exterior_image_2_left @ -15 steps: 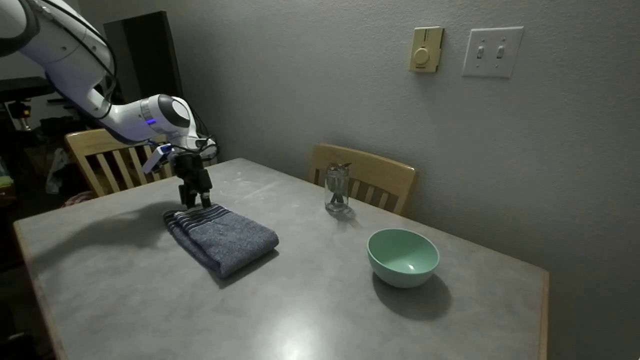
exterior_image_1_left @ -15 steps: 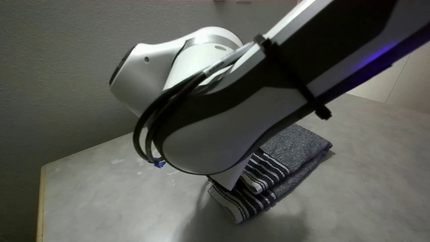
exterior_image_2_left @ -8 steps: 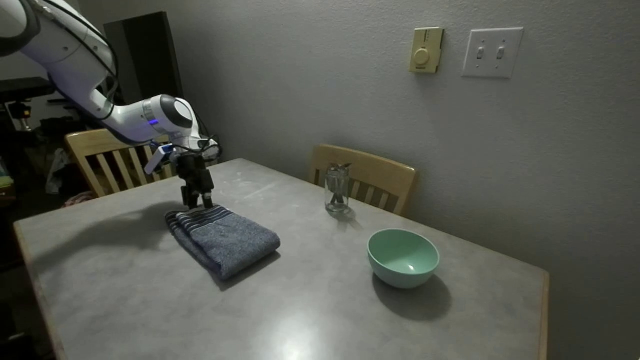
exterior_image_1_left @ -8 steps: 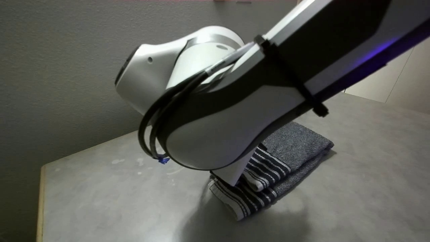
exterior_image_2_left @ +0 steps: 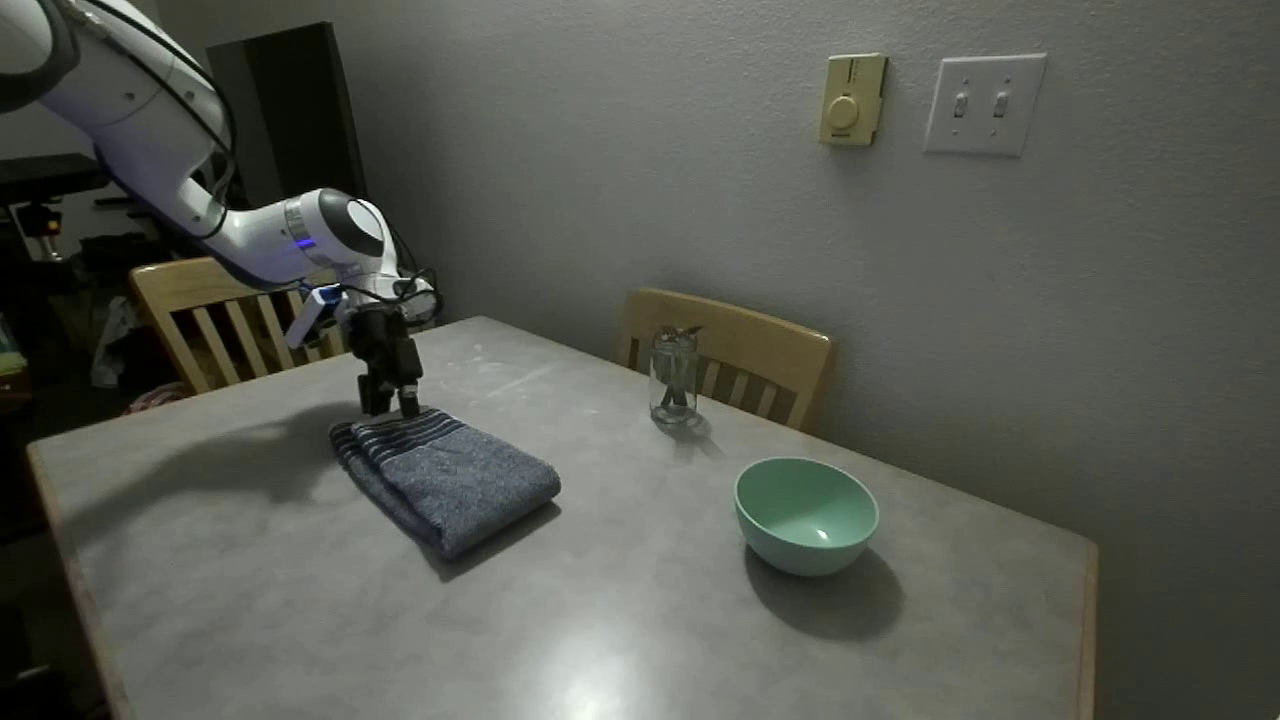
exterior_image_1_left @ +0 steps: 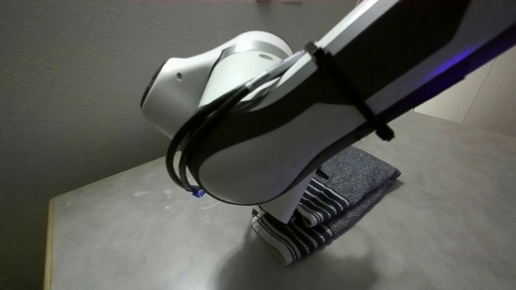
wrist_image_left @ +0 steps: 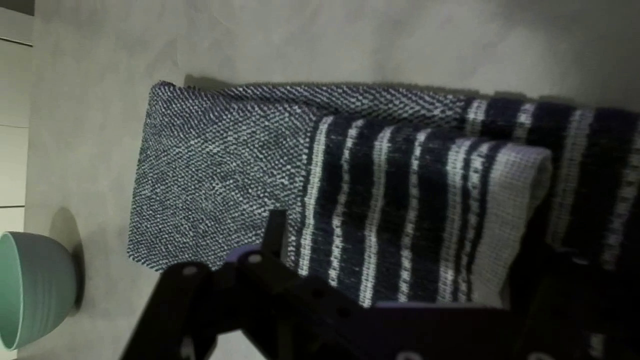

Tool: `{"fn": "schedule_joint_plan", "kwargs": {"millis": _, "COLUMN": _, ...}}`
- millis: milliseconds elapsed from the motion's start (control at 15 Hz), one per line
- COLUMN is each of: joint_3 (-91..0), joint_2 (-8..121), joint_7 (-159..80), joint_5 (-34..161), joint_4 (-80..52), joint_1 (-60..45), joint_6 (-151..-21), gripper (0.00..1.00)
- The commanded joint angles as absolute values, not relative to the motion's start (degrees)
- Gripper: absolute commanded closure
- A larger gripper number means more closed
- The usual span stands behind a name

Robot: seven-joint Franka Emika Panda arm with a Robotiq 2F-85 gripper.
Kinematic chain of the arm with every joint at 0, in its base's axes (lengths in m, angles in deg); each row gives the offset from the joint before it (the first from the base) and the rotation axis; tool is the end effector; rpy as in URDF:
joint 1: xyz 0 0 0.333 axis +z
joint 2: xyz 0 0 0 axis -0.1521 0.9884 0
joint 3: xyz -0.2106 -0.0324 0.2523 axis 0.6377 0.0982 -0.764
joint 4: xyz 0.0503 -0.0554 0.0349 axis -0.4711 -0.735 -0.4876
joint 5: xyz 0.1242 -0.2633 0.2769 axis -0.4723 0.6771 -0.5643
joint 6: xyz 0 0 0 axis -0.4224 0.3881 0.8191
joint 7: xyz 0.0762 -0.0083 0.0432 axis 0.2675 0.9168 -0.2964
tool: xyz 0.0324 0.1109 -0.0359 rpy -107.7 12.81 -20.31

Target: Unfold the towel

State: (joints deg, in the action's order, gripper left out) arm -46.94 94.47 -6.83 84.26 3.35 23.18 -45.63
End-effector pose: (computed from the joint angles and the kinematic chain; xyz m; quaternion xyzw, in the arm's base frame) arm 0.6108 0.3024 0.1310 0.9326 0.0150 -0.1344 0.3346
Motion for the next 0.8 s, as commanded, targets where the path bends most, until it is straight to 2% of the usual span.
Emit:
{"fn": "schedule_joint_plan", "kwargs": {"millis": 0, "joint_3": -47.1, "joint_2": 94.6, "joint_7": -6.2, "joint_5": 85.2, "joint_4": 3.8, "joint_1": 23.4, "joint_6": -44.0, "gripper": 0.27}}
{"fn": "schedule_joint_plan", "kwargs": {"millis": 600, "joint_3": -47.4, "joint_2": 94.8, "joint_7": -6.5, "joint_5": 84.9, "joint_4": 4.3, "joint_1": 23.1, "joint_6": -44.8, "gripper": 0.92}}
{"fn": "schedule_joint_plan", "kwargs": {"millis": 733, "joint_3": -47.4, "joint_2": 94.9, "joint_7": -6.7, "joint_5": 85.0, "joint_4": 4.5, "joint_1": 23.1, "joint_6": -44.6, "gripper": 1.00}}
